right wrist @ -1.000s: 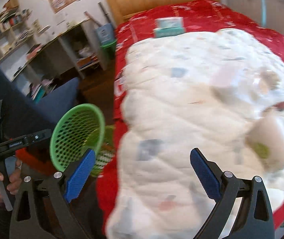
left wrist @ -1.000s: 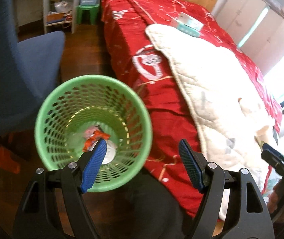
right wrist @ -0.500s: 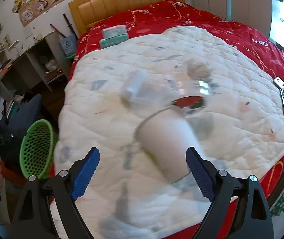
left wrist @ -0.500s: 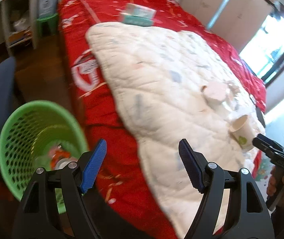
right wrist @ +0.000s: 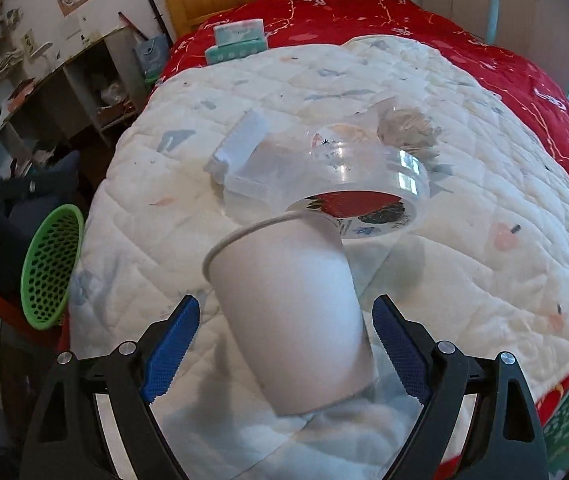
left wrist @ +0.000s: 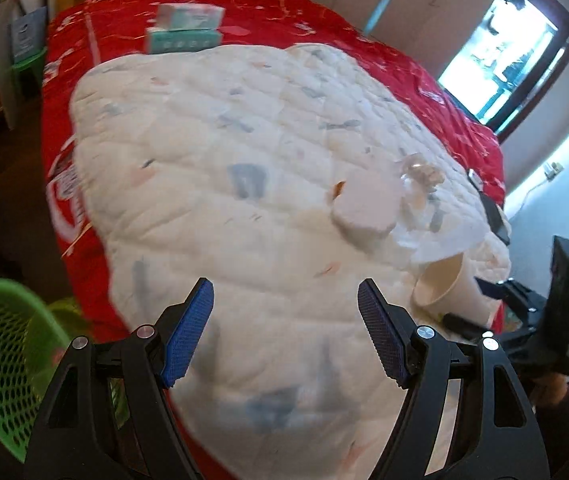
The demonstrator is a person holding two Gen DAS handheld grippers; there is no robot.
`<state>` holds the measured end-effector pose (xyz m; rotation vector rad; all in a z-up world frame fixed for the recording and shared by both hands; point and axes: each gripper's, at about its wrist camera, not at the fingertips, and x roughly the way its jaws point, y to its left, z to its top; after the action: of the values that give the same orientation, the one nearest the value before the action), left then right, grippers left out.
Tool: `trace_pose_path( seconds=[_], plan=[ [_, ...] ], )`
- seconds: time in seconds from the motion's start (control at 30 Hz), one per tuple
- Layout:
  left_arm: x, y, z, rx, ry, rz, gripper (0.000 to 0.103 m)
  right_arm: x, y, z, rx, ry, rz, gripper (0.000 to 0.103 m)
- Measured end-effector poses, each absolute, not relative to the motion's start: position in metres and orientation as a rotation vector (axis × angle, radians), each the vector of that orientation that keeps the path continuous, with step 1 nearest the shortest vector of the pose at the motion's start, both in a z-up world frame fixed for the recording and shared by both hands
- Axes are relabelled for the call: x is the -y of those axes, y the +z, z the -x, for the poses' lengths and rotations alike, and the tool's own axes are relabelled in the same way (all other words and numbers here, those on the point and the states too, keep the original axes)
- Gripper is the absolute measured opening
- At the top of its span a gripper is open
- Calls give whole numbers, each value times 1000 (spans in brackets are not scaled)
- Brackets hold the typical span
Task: Collect trash
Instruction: 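Return both tools to the quilt and grasp the white paper cup with the right tool, then grasp the white foam piece with the left tool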
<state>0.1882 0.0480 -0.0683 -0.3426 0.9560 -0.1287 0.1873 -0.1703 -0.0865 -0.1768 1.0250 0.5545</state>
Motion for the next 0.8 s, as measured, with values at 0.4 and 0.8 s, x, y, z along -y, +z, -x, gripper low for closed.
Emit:
trace_pose_path(
  seconds=[0.4,0.8],
  plan=[
    [-3,-81,-257,-977,-281,326,78,177,-98,-196,-1051,621,112,69],
    [22,-99,-308,-1006,-396,308,80,192,-88,-179,-1029,607,78,69]
  ],
)
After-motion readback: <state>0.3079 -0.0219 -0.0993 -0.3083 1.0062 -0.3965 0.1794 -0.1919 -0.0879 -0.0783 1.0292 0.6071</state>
